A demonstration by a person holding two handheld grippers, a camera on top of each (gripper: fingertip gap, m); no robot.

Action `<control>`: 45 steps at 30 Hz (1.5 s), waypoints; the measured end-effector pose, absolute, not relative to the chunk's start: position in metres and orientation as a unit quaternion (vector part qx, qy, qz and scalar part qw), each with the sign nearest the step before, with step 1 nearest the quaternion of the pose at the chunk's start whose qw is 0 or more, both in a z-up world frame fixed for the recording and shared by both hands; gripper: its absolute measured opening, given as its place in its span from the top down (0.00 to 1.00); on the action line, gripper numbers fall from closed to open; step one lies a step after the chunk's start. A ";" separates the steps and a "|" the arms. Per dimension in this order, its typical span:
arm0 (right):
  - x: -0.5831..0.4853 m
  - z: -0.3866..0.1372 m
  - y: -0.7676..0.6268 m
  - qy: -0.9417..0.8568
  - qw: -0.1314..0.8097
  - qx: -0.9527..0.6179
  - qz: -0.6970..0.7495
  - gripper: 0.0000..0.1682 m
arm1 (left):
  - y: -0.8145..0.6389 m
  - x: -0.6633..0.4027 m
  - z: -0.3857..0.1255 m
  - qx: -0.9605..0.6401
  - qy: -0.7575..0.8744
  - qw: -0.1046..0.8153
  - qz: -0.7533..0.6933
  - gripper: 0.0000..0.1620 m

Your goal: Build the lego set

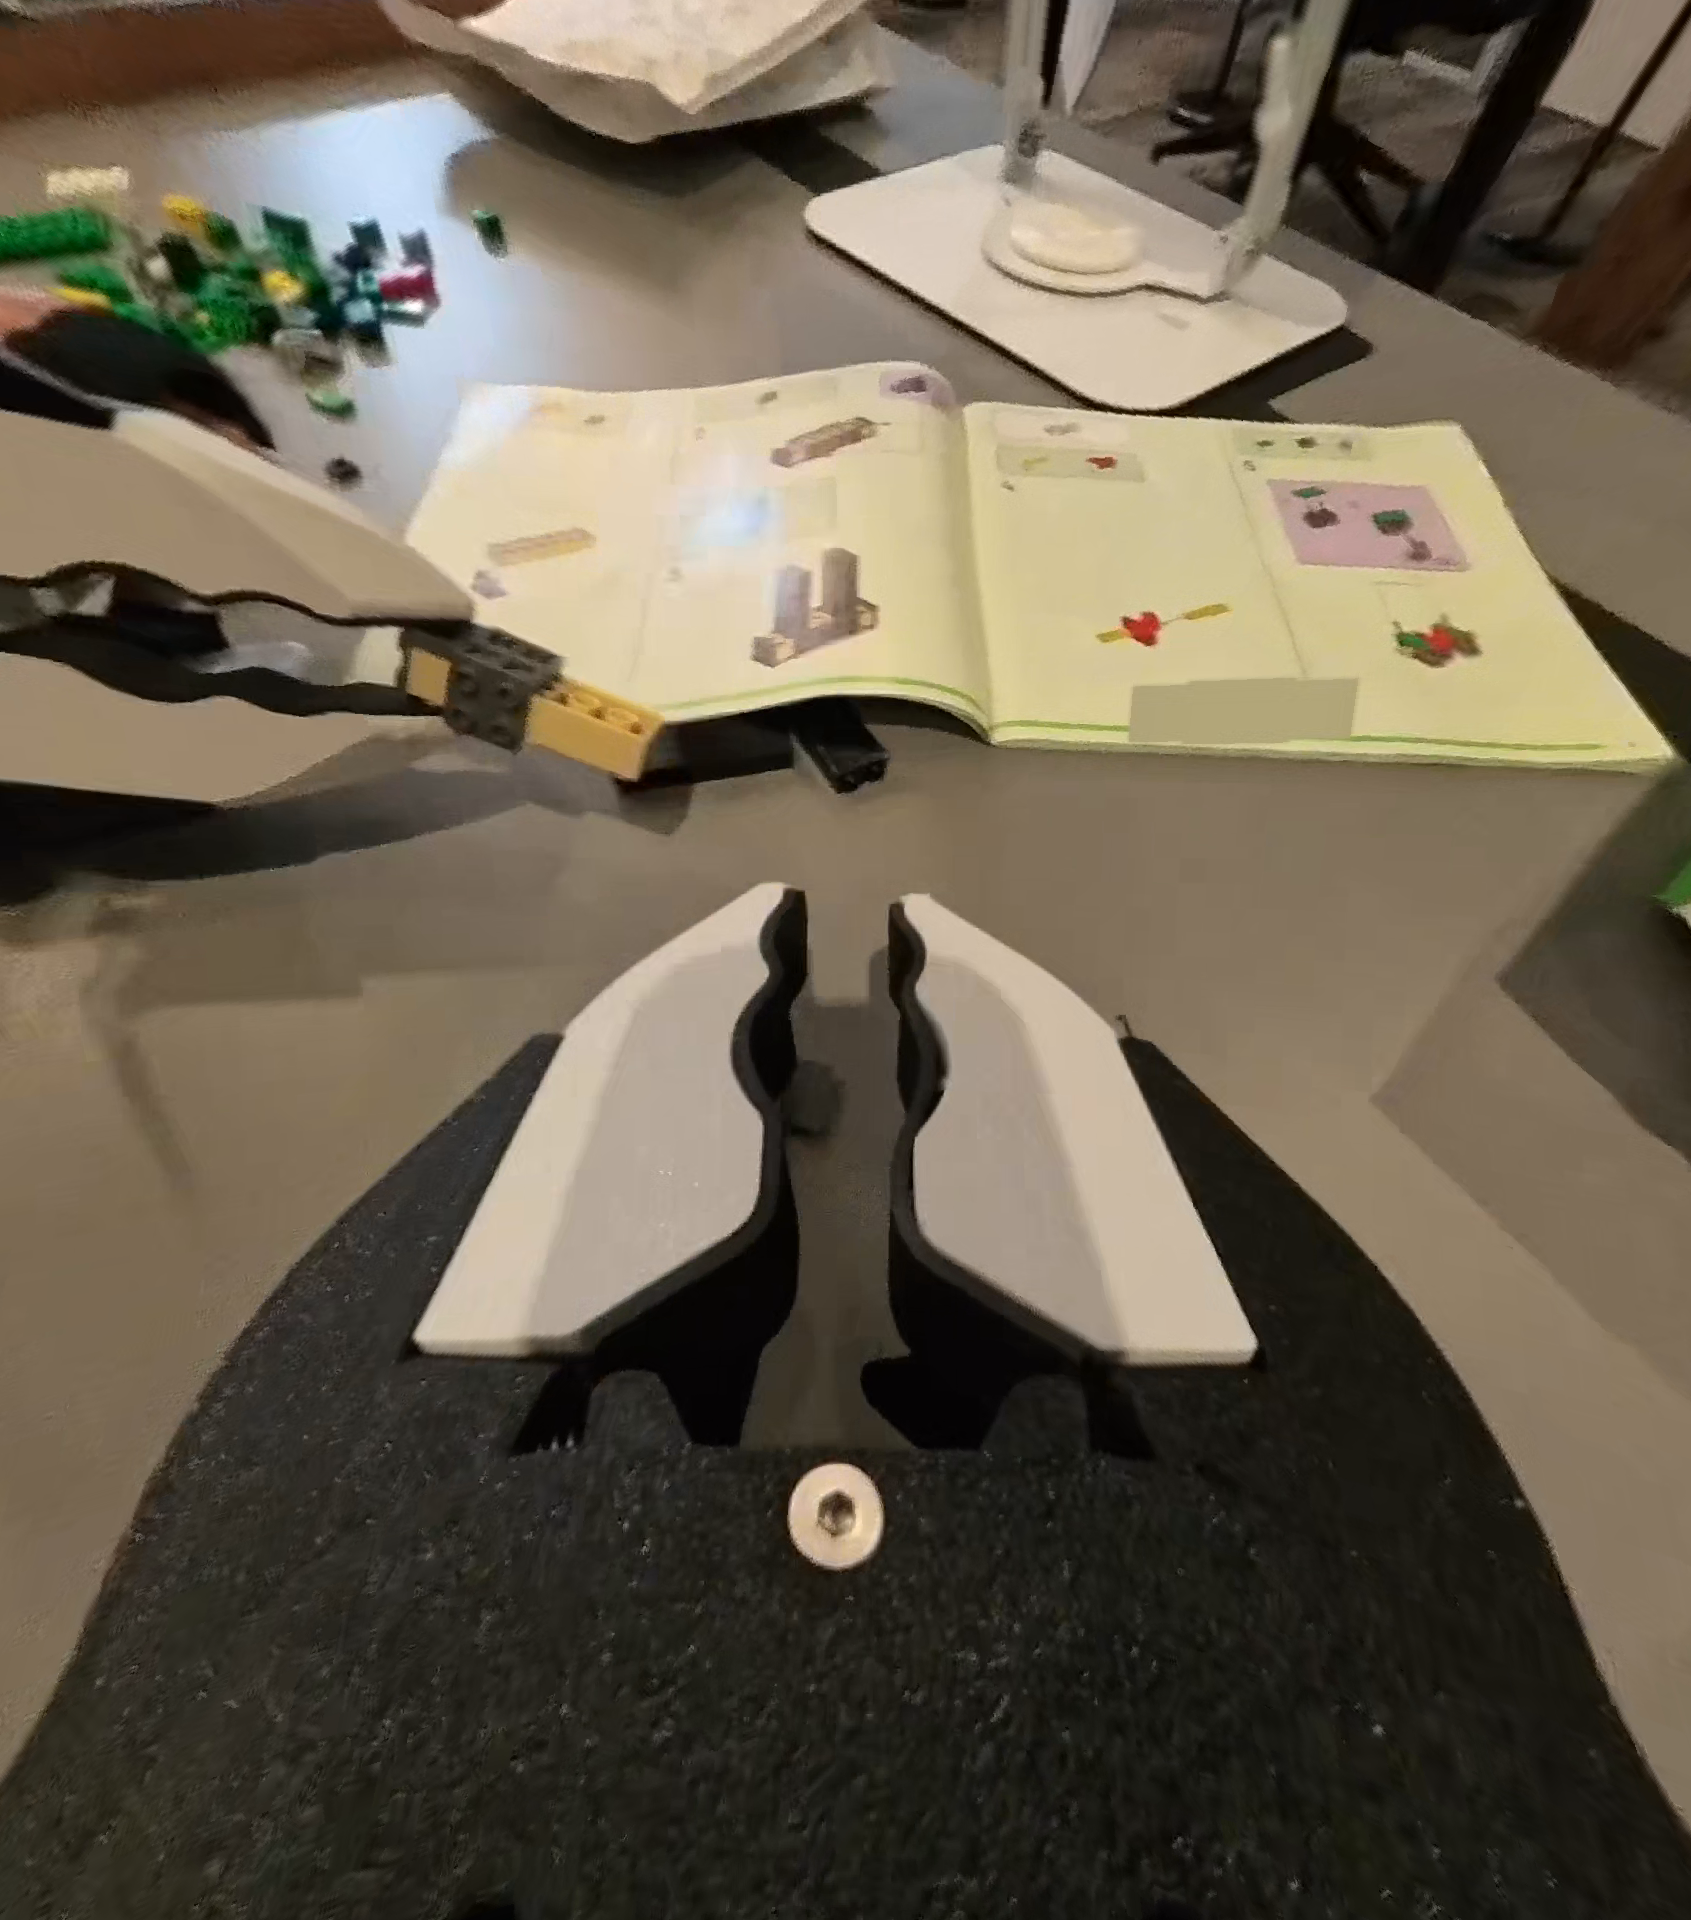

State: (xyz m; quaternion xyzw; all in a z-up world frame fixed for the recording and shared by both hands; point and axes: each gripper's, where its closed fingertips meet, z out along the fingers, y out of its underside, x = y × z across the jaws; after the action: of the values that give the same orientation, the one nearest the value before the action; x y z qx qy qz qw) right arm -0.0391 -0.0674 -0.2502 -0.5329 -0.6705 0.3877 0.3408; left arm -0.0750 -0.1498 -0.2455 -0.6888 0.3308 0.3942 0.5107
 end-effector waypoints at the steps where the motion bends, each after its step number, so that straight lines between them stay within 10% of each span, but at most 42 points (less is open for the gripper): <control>1: -0.036 -0.249 -0.060 -0.665 0.336 -0.535 0.399 0.91 | -0.150 -0.075 -0.246 -0.690 0.331 0.511 0.393 0.90; 9: -0.005 -0.278 -0.074 -0.701 0.130 -0.524 0.466 0.90 | -0.149 -0.075 -0.248 -0.693 0.331 0.509 0.389 0.90; 45: -0.001 -0.294 -0.117 -0.803 0.141 -0.425 0.393 0.97 | -0.148 -0.064 -0.264 -0.686 0.398 0.465 0.394 0.90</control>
State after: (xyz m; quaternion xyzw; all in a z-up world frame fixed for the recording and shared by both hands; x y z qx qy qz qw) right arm -0.0006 -0.1173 -0.2941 -0.4250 -0.8030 0.3933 0.1412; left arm -0.0639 -0.1478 -0.2645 -0.6858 0.3982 0.3939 0.4648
